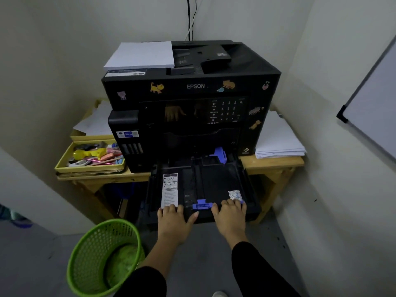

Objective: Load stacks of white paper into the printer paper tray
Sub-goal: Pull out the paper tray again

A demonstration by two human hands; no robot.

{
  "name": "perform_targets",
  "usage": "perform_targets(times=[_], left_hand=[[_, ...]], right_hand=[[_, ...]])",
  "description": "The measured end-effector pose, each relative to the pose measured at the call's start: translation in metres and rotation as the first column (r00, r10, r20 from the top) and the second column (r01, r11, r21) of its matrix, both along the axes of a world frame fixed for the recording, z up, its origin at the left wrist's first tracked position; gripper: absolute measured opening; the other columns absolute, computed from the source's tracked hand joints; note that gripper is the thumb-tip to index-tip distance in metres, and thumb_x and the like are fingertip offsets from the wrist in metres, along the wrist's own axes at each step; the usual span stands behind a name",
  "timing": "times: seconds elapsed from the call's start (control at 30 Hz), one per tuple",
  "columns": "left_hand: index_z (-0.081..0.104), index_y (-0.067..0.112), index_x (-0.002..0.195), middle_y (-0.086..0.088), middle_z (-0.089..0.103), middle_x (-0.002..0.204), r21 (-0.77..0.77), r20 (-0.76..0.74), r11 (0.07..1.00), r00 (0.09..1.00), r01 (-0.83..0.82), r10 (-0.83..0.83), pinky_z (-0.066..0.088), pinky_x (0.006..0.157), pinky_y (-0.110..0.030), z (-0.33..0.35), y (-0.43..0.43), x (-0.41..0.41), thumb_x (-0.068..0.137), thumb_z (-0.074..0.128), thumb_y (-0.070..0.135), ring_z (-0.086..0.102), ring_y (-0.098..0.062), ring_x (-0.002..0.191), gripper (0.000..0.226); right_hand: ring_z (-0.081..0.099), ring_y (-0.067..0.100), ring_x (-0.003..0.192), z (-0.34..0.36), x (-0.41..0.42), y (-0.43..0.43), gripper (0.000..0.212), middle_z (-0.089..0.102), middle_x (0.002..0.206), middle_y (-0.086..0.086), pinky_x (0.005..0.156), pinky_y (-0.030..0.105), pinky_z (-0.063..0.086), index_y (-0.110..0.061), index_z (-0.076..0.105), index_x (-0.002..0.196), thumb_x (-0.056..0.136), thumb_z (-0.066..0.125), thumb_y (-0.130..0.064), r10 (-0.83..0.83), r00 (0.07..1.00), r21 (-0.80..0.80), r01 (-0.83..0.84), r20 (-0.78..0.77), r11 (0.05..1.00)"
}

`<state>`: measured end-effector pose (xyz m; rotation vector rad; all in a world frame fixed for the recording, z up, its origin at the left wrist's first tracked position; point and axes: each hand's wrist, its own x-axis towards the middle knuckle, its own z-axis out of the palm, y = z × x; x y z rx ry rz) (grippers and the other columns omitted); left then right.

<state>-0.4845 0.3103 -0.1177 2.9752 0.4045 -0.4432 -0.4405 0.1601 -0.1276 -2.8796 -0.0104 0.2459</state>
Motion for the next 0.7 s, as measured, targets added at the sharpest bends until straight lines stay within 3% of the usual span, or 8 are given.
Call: perform_targets(times=[0.13, 0.5, 0.6, 0.7], left_hand=[[0.039, 0.016, 0.139, -0.008, 0.048, 0.137, 0.034, 0.037, 0.999, 0.999, 0.019, -0.02, 0.02, 0.117, -0.041, -0.002, -0.007, -0.011, 0.092, 0.019, 0.065, 0.037, -0.026, 0.132, 0.071], [0.049, 0.016, 0.128, -0.01, 0.056, 0.129, 0.146, -0.01, 0.988, 0.999, 0.043, -0.042, 0.033, 0.105, -0.038, 0.007, -0.013, -0.003, 0.095, 0.013, 0.059, 0.047, -0.027, 0.123, 0.065], [0.055, 0.016, 0.12, -0.009, 0.06, 0.123, 0.142, -0.009, 0.99, 1.0, 0.01, -0.009, 0.035, 0.1, -0.038, 0.009, -0.016, 0.003, 0.095, 0.014, 0.06, 0.05, -0.027, 0.119, 0.066], [0.051, 0.015, 0.123, -0.008, 0.059, 0.126, 0.12, 0.048, 0.991, 0.998, -0.056, 0.05, 0.037, 0.097, -0.038, 0.013, -0.018, 0.014, 0.094, 0.016, 0.063, 0.05, -0.025, 0.118, 0.067]], right_hand=[[0.05, 0.024, 0.122, -0.002, -0.01, -0.006, 0.052, 0.067, 0.119, 0.008, 0.115, 0.044, 0.022, -0.009, 0.068, 0.112, 0.099, 0.031, -0.043, -0.007, 0.997, -0.008, 0.007, 0.083, 1.0], [0.054, 0.027, 0.119, 0.01, 0.003, -0.004, 0.061, 0.073, 0.103, 0.012, 0.117, 0.048, 0.019, -0.006, 0.073, 0.095, 0.101, 0.024, -0.042, -0.036, 0.998, -0.067, 0.04, 0.06, 0.997], [0.05, 0.027, 0.123, 0.009, 0.007, -0.002, 0.059, 0.073, 0.102, 0.011, 0.113, 0.05, 0.023, -0.007, 0.073, 0.094, 0.101, 0.024, -0.041, -0.045, 0.997, -0.082, 0.049, 0.056, 0.995], [0.059, 0.028, 0.11, 0.012, 0.016, 0.004, 0.056, 0.073, 0.099, 0.012, 0.103, 0.047, 0.037, -0.01, 0.072, 0.094, 0.1, 0.025, -0.041, -0.077, 0.992, -0.078, 0.085, 0.099, 0.993]])
